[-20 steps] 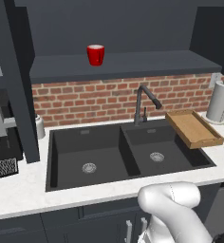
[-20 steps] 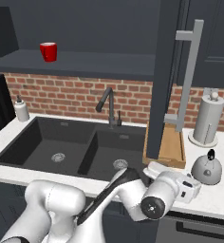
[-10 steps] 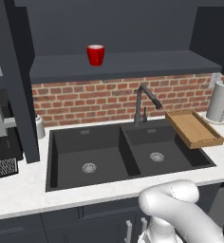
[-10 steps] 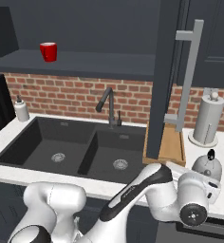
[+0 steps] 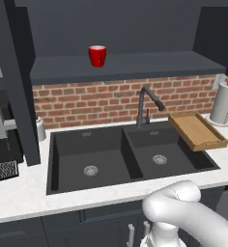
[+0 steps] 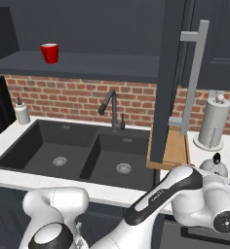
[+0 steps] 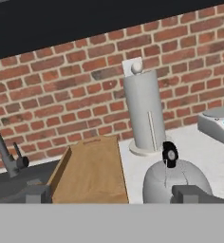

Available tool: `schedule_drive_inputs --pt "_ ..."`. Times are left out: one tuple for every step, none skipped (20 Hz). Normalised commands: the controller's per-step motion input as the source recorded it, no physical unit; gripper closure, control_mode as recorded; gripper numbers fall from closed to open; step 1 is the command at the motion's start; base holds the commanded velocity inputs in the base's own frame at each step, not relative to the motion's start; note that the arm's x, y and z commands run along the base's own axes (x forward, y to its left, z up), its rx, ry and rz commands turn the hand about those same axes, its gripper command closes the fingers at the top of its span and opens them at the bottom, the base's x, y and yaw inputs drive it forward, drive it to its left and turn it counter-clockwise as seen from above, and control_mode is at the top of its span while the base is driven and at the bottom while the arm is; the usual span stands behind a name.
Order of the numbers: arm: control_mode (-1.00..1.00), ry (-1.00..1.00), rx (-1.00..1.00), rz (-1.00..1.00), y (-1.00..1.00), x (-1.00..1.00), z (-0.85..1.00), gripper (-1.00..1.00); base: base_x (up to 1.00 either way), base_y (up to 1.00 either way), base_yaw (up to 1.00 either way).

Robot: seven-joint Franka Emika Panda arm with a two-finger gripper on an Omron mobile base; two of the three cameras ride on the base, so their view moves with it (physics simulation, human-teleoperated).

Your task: Pick the kettle from the counter and place it on the tray. Then pick the mug from the cabinet and place it on the tray. Then close the cabinet doors.

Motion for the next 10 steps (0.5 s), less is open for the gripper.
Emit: schedule_drive_inputs --pt "-1.0 -0.09 0.1 0.15 -0.08 0.27 -0.01 -1.0 0.0 0.0 0.0" --pt "-1.0 -0.09 0.1 0.16 -0.08 0.3 0.0 -1.0 0.0 0.0 0.0" --pt "-1.0 -0.1 0.12 0.16 -0.05 0.3 0.0 -1.0 0.0 0.0 0.0" --pt "-1.0 -0.11 0.12 0.16 -0.04 0.3 0.0 -1.0 0.0 0.0 0.0" --pt "-1.0 -0.12 0.12 0.16 -0.06 0.29 0.0 -1.0 0.0 0.0 0.0" --pt "-1.0 -0.1 0.12 0.16 -0.06 0.28 0.0 -1.0 0.0 0.0 0.0" --pt "-1.0 -0.09 0.1 0.16 -0.08 0.28 0.0 -1.0 0.0 0.0 0.0" --pt "-1.0 -0.05 0.09 0.16 -0.11 0.29 0.0 -1.0 0.0 0.0 0.0" --pt "-1.0 0.0 0.06 0.15 -0.15 0.34 0.0 -1.0 0.0 0.0 0.0" --pt "-1.0 0.0 0.03 0.14 -0.2 0.45 0.0 -1.0 0.0 0.0 0.0"
